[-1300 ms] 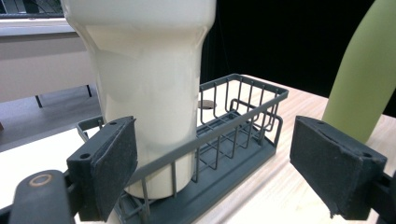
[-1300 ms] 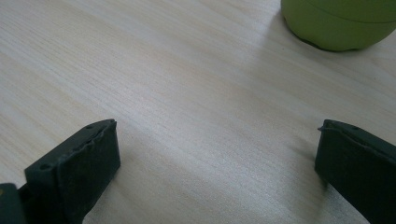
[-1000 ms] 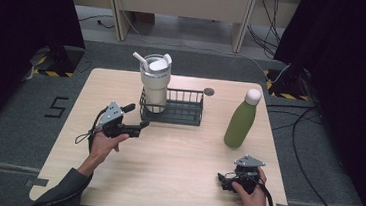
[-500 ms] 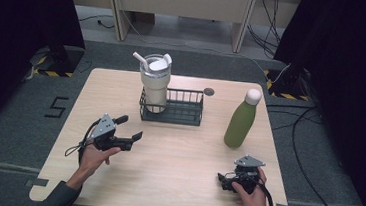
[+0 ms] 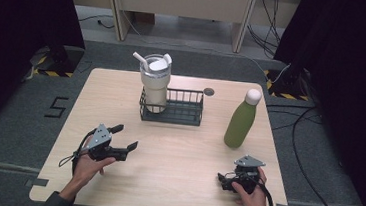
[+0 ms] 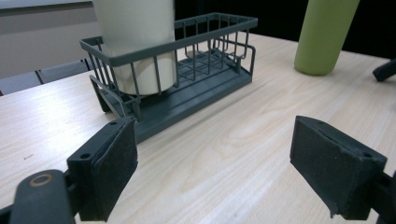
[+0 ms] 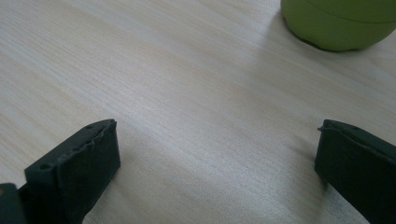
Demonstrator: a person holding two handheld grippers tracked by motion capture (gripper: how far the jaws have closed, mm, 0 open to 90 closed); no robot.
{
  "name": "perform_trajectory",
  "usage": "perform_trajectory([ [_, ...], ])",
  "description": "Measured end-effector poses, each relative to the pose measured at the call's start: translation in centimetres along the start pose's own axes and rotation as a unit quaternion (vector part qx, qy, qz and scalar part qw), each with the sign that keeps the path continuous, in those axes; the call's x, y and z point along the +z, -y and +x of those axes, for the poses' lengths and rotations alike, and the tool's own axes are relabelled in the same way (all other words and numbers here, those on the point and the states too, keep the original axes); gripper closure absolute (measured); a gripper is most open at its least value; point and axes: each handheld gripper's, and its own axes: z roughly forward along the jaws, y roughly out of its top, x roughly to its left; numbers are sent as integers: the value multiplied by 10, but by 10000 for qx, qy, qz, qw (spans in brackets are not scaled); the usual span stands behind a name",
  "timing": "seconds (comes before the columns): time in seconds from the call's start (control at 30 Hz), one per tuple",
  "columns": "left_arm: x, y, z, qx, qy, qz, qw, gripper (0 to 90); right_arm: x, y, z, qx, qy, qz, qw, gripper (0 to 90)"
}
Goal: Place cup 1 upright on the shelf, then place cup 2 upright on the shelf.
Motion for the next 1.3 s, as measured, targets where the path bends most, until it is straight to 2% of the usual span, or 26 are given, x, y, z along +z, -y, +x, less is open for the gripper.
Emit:
perform_trajectory([
  [0.13, -4, 5, -5, 147, -25, 134, 9998, 148, 0, 0, 0, -22, 11, -15, 10000, 9],
  [0.23, -6, 9, -6, 101, -9, 215, 9997, 148, 0, 0, 0, -44, 15, -20, 10000, 9],
  [0.33, -7, 13, -7, 172, -42, 341, 9993, 148, 0, 0, 0, -47, 16, -20, 10000, 9],
  [0.43, -10, 18, -8, 32, -8, 500, 9987, 148, 0, 0, 0, -48, 16, -21, 10000, 9],
  [0.63, -13, 22, -11, 21, -11, 714, 9974, 148, 0, 0, 0, -47, 15, -20, 10000, 9],
  [0.67, -13, 23, -12, 87, -29, 830, 9965, 149, 0, 0, 0, -50, 16, -20, 10000, 9],
  [0.7, -13, 23, -12, 87, -29, 830, 9965, 149, 0, 0, 0, -50, 16, -20, 10000, 9],
  [0.77, -11, 27, -12, 107, -30, 1033, 9946, 149, 0, 0, 0, -47, 16, -24, 10000, 9],
  [0.93, -8, 32, -11, 65, -36, 1358, 9907, 149, 0, 0, 0, -30, 17, -21, 10000, 9],
  [1.0, -7, 34, -11, 69, -28, 1515, 9884, 149, 0, 0, 0, -27, 17, -20, 10000, 10],
  [1.03, -6, 35, -11, 78, -15, 1572, 9875, 149, 0, 0, 0, -28, 16, -20, 10000, 9],
  [1.1, -6, 35, -11, 83, -8, 1585, 9873, 150, 0, 0, 0, -49, 16, -21, 10000, 9],
  [1.2, -6, 36, -11, 92, -73, 1756, 9844, 149, 0, 0, 0, -49, 15, -21, 10000, 9],
  [1.23, -6, 36, -11, 92, -73, 1756, 9844, 149, 0, 0, 0, -50, 15, -21, 10000, 9],
  [1.27, -3, 37, -11, 194, -92, 2057, 9784, 150, 0, 0, 0, -52, 12, -24, 10000, 9],
  [1.3, -3, 37, -12, 219, -64, 2086, 9777, 142, 0, 0, 0, -55, 6, -17, 10000, 10],
])
